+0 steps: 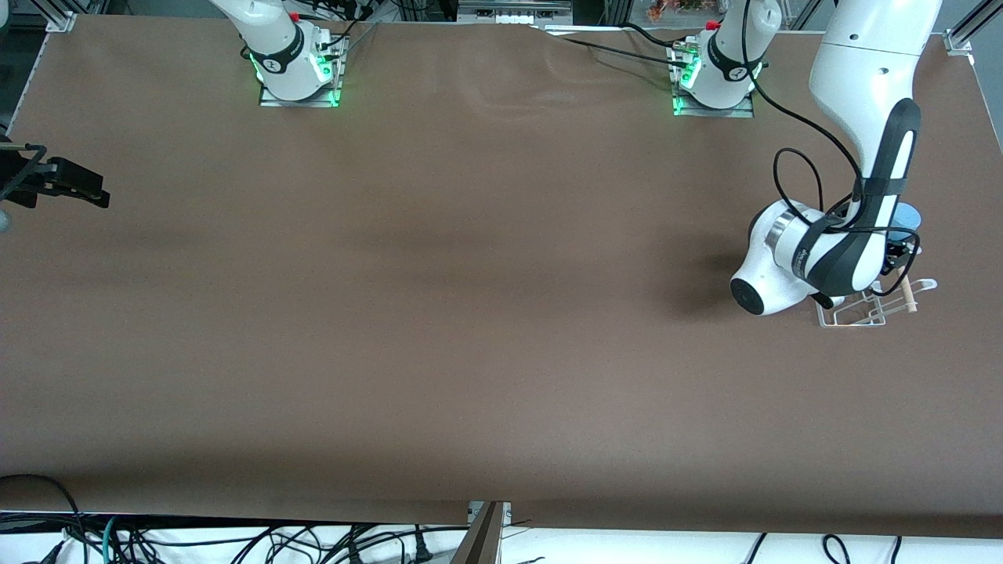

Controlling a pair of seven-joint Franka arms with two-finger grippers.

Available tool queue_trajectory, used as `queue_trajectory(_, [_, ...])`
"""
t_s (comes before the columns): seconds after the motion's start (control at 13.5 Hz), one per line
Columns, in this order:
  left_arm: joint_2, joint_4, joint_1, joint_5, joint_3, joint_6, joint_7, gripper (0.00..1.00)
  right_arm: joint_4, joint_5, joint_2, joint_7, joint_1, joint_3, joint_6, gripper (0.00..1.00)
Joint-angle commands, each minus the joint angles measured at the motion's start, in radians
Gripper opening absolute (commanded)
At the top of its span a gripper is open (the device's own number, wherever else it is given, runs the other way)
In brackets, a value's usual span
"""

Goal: Transfer cup to left arm and place on rack
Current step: 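Lower the cup onto a rack peg with the left gripper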

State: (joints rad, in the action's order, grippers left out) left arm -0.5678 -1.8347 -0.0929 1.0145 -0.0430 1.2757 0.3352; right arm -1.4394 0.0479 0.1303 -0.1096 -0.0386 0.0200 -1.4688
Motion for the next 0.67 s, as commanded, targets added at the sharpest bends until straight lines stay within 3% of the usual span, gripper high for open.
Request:
queue_trajectory(0.0, [-0.009,-0.011,0.005,0.030,-0.009,0.007,-0.047,0.14,-0.001,-0.019,-0.021,-0.033,-0.014,-0.006,0.024,1.00])
queue_trajectory(0.15, [-0.023,-0.011,0.001,0.030,-0.009,0.008,-0.076,0.21,-0.001,-0.019,-0.021,-0.027,-0.012,-0.006,0.024,1.00])
queue_trajectory(0.22, [-0.024,-0.011,-0.001,0.030,-0.009,0.014,-0.081,0.41,-0.003,-0.020,-0.021,-0.025,-0.012,-0.008,0.024,1.00])
queue_trajectory(0.3, [-0.024,-0.011,0.001,0.032,-0.009,0.024,-0.088,0.99,-0.003,-0.020,-0.021,-0.021,-0.012,-0.008,0.024,1.00])
queue_trajectory(0.59, [-0.023,-0.006,-0.002,0.030,-0.009,0.022,-0.093,1.00,-0.001,-0.022,-0.021,-0.013,-0.012,-0.009,0.025,1.00])
